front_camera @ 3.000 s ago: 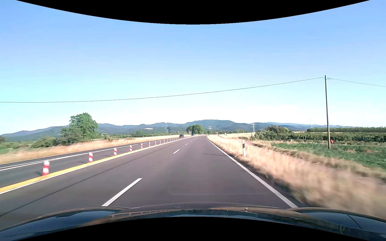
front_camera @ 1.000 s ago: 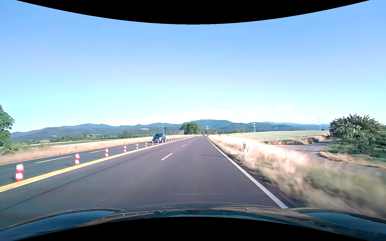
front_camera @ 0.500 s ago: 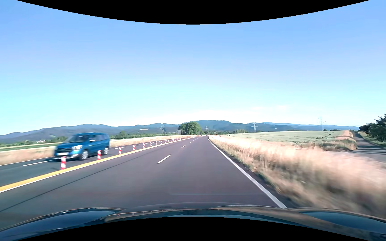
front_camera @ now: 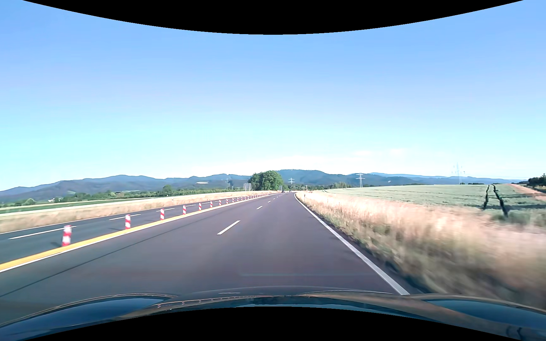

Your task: Follow the waypoints while adhering to traffic rules and regulations

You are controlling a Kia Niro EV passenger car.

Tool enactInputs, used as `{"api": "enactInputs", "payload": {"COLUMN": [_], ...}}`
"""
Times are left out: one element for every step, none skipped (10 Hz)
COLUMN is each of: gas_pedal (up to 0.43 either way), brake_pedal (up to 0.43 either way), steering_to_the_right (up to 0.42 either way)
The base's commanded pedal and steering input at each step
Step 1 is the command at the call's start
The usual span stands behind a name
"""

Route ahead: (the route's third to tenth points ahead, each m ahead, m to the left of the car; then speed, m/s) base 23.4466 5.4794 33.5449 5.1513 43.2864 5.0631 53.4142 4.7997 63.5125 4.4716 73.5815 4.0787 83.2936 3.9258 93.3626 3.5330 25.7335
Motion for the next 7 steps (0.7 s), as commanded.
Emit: {"api": "enactInputs", "payload": {"gas_pedal": [0.22,0.22,0.22,0.22,0.22,0.22,0.22], "brake_pedal": [0.0,0.0,0.0,0.0,0.0,0.0,0.0], "steering_to_the_right": [0.001,0.001,0.001,0.001,0.001,0.001,0.001]}}
